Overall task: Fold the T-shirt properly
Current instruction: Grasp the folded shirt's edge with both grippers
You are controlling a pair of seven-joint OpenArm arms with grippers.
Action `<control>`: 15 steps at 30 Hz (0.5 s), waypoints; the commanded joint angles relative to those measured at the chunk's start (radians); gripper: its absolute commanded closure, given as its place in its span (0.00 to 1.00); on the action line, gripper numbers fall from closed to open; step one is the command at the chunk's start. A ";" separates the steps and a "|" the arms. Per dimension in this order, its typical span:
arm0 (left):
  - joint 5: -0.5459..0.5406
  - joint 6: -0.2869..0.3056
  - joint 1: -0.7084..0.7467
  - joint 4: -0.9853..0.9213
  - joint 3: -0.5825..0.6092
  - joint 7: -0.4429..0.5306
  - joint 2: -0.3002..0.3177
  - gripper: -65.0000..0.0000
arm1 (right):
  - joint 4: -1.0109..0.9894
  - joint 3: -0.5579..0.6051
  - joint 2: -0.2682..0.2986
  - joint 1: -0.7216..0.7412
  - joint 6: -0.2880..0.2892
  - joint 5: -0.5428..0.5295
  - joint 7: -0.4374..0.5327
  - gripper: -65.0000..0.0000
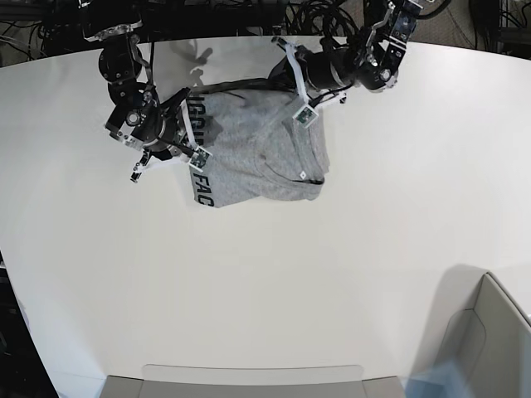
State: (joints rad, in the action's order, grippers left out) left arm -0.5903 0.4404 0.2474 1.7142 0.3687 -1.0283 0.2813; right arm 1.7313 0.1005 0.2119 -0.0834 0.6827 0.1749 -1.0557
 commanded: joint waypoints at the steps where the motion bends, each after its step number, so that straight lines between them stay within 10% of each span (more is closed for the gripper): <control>1: 0.053 -0.024 -0.033 -0.019 -0.052 -0.001 0.009 1.00 | 0.031 0.035 -0.007 0.000 0.015 -0.021 0.013 1.00; 8: 0.046 -0.024 -0.253 -0.139 -0.354 0.009 -0.011 1.00 | 0.132 0.284 -0.012 -0.034 0.015 -0.016 0.007 1.00; 15: 0.045 -0.024 -0.247 0.036 -0.485 -0.001 -0.023 1.00 | 0.256 0.130 -0.006 -0.042 0.015 -0.015 0.005 1.00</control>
State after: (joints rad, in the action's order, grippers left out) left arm -0.5499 0.4221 0.0059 1.7279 -0.1066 -1.0431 0.2459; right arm 1.9720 0.2375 0.2039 -0.1360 0.6827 0.1612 -1.0534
